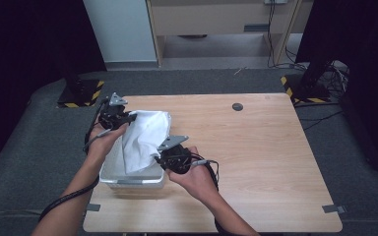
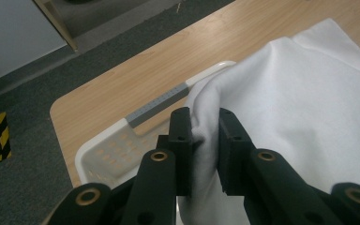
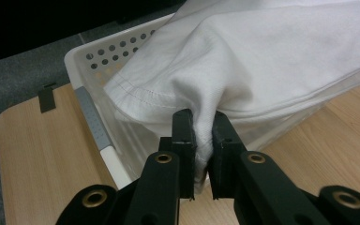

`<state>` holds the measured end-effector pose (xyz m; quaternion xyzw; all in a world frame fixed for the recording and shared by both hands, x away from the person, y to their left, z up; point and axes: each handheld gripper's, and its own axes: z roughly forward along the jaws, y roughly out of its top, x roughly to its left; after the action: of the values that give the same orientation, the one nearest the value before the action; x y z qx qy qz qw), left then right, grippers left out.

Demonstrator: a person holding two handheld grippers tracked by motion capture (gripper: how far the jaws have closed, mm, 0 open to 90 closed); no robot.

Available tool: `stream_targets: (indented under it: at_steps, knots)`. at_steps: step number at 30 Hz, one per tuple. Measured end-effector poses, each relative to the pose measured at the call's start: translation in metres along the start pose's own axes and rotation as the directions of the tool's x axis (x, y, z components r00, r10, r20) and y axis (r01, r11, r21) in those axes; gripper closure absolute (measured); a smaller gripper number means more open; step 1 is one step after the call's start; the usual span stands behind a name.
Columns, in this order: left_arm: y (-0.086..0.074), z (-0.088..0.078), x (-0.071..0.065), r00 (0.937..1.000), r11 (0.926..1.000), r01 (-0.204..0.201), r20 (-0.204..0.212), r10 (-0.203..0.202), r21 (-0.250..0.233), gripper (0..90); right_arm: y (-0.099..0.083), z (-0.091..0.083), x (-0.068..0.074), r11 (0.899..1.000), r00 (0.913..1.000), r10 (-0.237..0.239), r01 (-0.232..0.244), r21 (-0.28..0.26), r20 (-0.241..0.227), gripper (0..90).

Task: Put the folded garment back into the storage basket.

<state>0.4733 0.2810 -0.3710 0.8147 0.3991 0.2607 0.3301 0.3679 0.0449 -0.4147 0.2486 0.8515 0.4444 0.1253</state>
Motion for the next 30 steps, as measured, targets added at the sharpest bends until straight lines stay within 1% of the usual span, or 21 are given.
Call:
stream_targets:
  at_steps: [14,21,26,30]
  knots:
    - [-0.010,0.002,0.007,0.9998,0.9997,0.017,-0.012,-0.017,0.015,78.6,0.000,0.014,0.006,1.000,0.9999,-0.004,0.004,0.015,-0.012,82.8]
    - [-0.014,0.004,0.009,0.9997,0.9996,0.019,-0.013,-0.018,0.022,78.6,-0.002,0.020,0.006,1.000,0.9999,-0.002,0.002,0.022,-0.013,82.8]
    - [-0.017,0.005,0.011,0.9995,0.9992,0.029,-0.015,-0.028,0.027,78.5,-0.002,0.022,0.006,1.000,0.9998,0.001,-0.001,0.026,-0.017,82.8]
    - [-0.018,0.006,0.012,0.9996,0.9992,0.024,-0.015,-0.023,0.034,78.5,-0.002,0.025,0.007,1.000,0.9998,0.002,-0.001,0.026,-0.020,82.7]
